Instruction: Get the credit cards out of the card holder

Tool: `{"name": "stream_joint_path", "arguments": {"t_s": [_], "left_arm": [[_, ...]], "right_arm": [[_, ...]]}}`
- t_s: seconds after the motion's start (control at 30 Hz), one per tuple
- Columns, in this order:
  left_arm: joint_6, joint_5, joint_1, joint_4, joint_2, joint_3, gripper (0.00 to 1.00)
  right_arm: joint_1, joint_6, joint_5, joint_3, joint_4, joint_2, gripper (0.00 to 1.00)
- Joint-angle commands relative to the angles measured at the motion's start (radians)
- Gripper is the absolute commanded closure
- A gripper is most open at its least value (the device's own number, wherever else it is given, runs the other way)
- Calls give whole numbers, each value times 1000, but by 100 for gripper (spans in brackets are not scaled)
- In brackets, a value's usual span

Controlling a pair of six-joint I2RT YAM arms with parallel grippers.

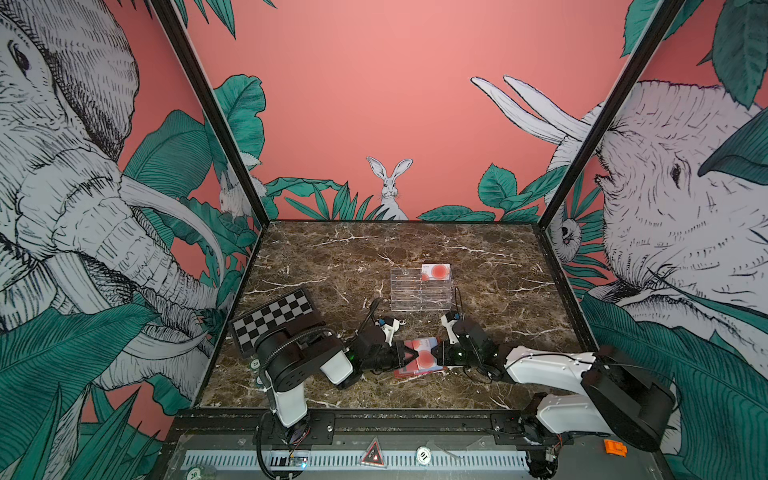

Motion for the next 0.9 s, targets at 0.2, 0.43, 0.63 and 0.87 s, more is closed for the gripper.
{"name": "stream_joint_path", "arguments": {"t_s": [0.2, 0.43, 0.63, 0.87], "left_arm": [[-3, -26, -4, -131, -72, -38, 100], [22, -50, -1, -274, -183, -48, 100], [45, -55, 11, -362, -272, -58, 100], [90, -67, 28, -532, -431, -42, 100]], "right_arm": [[5, 7, 43, -8, -61, 7, 98], [5, 10, 61, -2, -83, 15, 98], [5, 9, 71, -1, -103, 6, 99], [5, -1, 74, 8, -123, -42, 97]]}}
